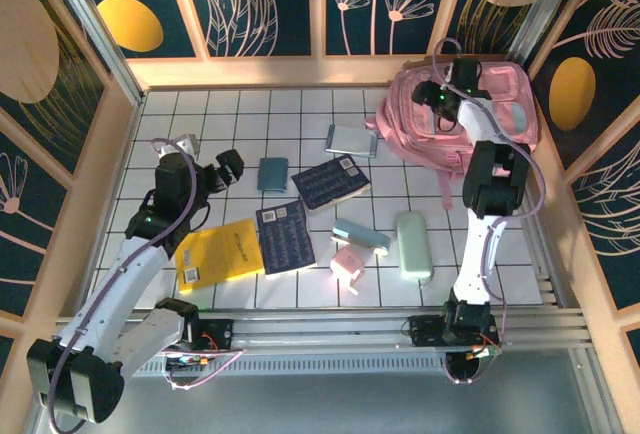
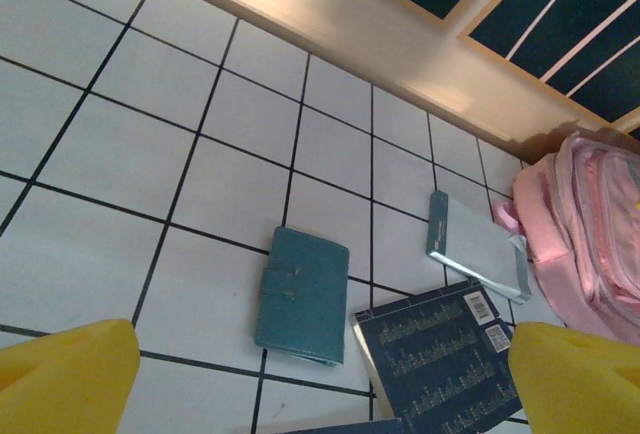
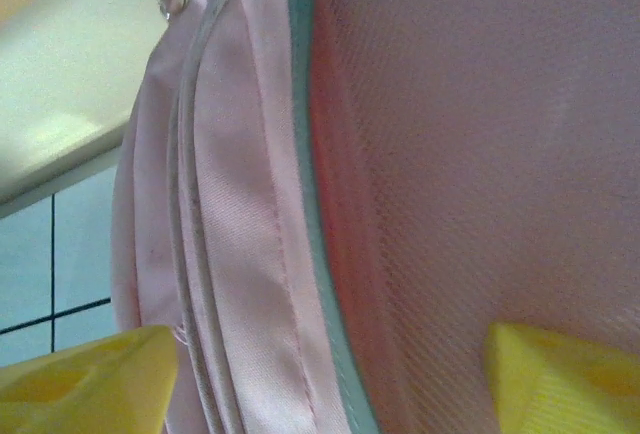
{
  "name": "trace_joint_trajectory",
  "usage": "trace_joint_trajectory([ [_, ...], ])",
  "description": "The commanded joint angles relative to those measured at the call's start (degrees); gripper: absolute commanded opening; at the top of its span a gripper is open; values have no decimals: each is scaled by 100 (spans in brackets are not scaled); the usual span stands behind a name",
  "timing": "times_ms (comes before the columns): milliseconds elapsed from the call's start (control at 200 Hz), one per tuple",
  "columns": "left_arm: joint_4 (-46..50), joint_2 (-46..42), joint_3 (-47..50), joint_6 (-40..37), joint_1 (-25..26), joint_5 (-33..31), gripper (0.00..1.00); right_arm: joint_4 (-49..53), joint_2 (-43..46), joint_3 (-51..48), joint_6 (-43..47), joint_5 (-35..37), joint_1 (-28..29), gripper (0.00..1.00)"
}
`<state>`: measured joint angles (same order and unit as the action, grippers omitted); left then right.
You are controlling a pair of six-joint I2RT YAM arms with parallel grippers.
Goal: Pack the student bag
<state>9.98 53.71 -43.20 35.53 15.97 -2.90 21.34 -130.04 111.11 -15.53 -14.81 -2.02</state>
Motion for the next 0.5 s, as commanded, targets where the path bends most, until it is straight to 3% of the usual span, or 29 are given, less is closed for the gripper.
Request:
trace_joint_trajectory([
  [0,-536,-70,174,-269,-15,293,94,465,-240,380,100,-683,87,65],
  [60,-637,-33,209,-336,-15,509,94,278,-176,229,69,-795,110,47],
  [140,-626,33,176,-275,-15,574,96,64,-4,-13,50,-726,139,13],
  [200,-694,30,180,-291,-15,684,96,61,101,-28,74,-613,138,0],
  [496,-796,72,77,-318,-15,1141,94,89,1158,71,81,-418,106,0],
])
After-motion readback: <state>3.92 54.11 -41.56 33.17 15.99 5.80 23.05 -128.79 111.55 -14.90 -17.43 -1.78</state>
